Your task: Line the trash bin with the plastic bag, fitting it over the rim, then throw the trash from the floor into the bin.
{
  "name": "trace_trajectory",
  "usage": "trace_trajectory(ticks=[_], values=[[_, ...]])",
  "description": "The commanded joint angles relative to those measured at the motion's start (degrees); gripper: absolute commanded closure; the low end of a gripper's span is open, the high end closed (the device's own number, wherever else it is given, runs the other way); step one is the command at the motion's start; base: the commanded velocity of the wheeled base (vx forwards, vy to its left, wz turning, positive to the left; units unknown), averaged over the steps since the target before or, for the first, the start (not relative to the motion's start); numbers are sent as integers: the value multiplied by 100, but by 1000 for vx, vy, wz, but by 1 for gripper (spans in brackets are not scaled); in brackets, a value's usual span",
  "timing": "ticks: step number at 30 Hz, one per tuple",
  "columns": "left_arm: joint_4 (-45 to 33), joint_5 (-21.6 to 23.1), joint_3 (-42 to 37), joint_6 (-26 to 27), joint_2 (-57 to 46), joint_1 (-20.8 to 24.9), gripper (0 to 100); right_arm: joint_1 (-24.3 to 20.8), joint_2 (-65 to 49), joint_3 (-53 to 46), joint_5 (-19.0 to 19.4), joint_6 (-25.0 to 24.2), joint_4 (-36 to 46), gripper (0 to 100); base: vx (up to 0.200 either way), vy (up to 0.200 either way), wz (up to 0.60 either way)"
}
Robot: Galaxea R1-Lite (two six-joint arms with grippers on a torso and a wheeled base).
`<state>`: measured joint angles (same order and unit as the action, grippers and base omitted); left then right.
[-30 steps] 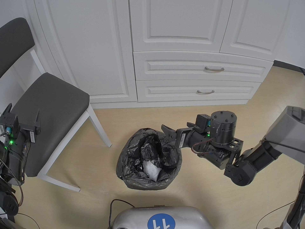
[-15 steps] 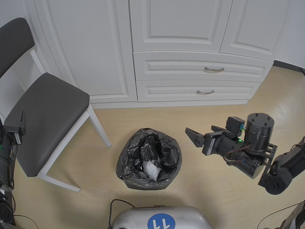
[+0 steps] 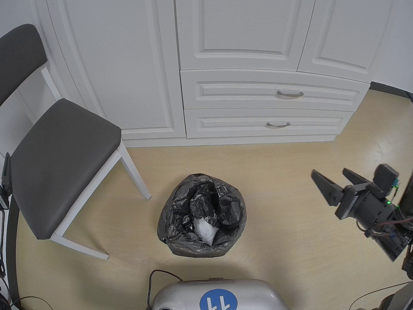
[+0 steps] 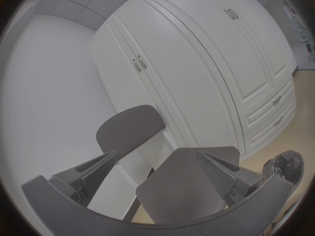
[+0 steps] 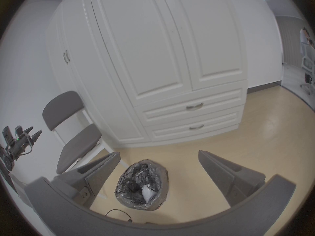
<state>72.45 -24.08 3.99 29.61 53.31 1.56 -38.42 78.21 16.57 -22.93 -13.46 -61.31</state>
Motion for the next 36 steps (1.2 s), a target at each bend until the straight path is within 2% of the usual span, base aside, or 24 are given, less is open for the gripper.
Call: trace_trajectory(ticks=[1, 4, 7, 11, 14, 16, 17, 18, 22, 26, 28, 29, 32, 33, 35, 36], values=[[-969, -9, 58, -166, -1613, -138, 0, -86, -1757, -356, -809, 476, 427, 0, 0, 0, 0], [-1558, -9, 208, -236, -2123, -174, 0, 19, -2328, -356, -933, 616, 602, 0, 0, 0, 0], [-2525, -1, 454, -280, -2870, -235, 0, 327, -3102, -400, -933, 625, 875, 0, 0, 0, 0], [-3334, 26, 577, -351, -3476, -569, 0, 450, -4016, -532, -924, 599, 1666, 0, 0, 0, 0], [-3764, 35, 577, -562, -3863, -789, 0, 758, -4780, -558, -915, 555, 2343, 0, 0, 0, 0], [-3826, 35, 586, -606, -3933, -833, 0, 845, -4974, -576, -906, 555, 2474, 0, 0, 0, 0], [-3879, 43, 603, -720, -3995, -868, 0, 1118, -5361, -584, -915, 564, 2703, 0, 0, 0, 0], [-3879, 43, 621, -729, -3995, -868, 0, 1135, -5387, -584, -906, 555, 2720, 0, 0, 0, 0], [-3896, 96, 638, -1063, -4021, -780, 0, 1909, -6169, -558, -897, 608, 3046, 0, 0, 0, 0], [-3949, 193, 630, -1168, -4127, -727, 0, 2612, -6846, -584, -519, 634, 3309, 0, 0, 0, 0], [-3975, 193, 638, -1168, -4136, -727, 0, 2788, -6995, -576, -423, 634, 3450, 0, 0, 0, 0], [-4002, 193, 656, -1168, -4241, -736, 0, 3078, -7241, -584, -309, 616, 3731, 0, 0, 0, 0], [-4010, 193, 656, -1177, -4364, -754, 0, 3403, -7277, -584, -335, 555, 3775, 0, 0, 0, 0], [-4010, 193, 656, -1221, -4443, -771, 0, 3719, -7435, -576, -221, 564, 3872, 0, 0, 0, 0], [-4098, 184, 665, -1388, -4549, -824, 0, 3878, -7813, -593, 149, 616, 4100, 0, 0, 0, 0], [-4125, 184, 665, -1405, -4566, -833, 0, 3869, -7813, -593, 184, 634, 4144, 0, 0, 0, 0]])
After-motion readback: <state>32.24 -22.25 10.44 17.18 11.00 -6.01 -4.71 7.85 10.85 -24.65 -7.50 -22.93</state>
